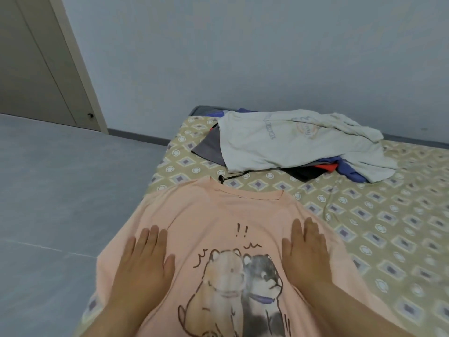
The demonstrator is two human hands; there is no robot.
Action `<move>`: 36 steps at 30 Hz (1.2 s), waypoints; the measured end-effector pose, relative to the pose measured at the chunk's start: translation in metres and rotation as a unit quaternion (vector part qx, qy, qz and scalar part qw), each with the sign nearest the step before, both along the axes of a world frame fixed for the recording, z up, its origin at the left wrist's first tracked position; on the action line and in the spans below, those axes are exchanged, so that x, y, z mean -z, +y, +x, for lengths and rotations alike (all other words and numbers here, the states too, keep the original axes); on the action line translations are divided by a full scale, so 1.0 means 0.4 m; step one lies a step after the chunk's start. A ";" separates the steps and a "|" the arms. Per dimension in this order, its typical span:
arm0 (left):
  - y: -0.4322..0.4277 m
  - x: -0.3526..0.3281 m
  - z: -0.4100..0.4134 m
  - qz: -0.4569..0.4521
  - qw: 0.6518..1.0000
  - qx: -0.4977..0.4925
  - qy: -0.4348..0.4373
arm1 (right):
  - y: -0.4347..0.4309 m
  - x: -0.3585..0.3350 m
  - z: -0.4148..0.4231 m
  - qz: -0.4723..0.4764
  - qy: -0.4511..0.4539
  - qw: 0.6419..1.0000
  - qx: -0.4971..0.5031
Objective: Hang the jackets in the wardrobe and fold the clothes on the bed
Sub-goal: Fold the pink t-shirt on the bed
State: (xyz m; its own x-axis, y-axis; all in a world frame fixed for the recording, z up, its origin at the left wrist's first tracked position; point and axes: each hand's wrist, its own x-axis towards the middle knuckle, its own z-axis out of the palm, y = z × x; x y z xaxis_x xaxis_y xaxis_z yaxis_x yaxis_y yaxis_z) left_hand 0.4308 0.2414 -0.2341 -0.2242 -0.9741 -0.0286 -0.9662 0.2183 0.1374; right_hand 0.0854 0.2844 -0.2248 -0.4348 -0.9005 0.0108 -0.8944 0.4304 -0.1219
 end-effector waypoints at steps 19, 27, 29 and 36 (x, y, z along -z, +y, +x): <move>0.060 0.009 0.205 0.079 0.772 -0.367 0.512 | 0.089 -0.011 0.493 0.058 -0.018 0.984 -0.165; -0.129 -0.012 0.248 -0.044 0.779 -0.395 0.484 | 0.086 0.018 0.499 0.030 -0.014 0.986 -0.164; -0.172 -0.040 0.257 -0.010 0.794 -0.384 0.472 | 0.085 0.021 0.501 0.034 -0.024 0.984 -0.171; -0.146 -0.021 0.310 0.439 0.522 -0.406 0.608 | 0.090 0.006 0.506 0.021 -0.018 0.988 -0.154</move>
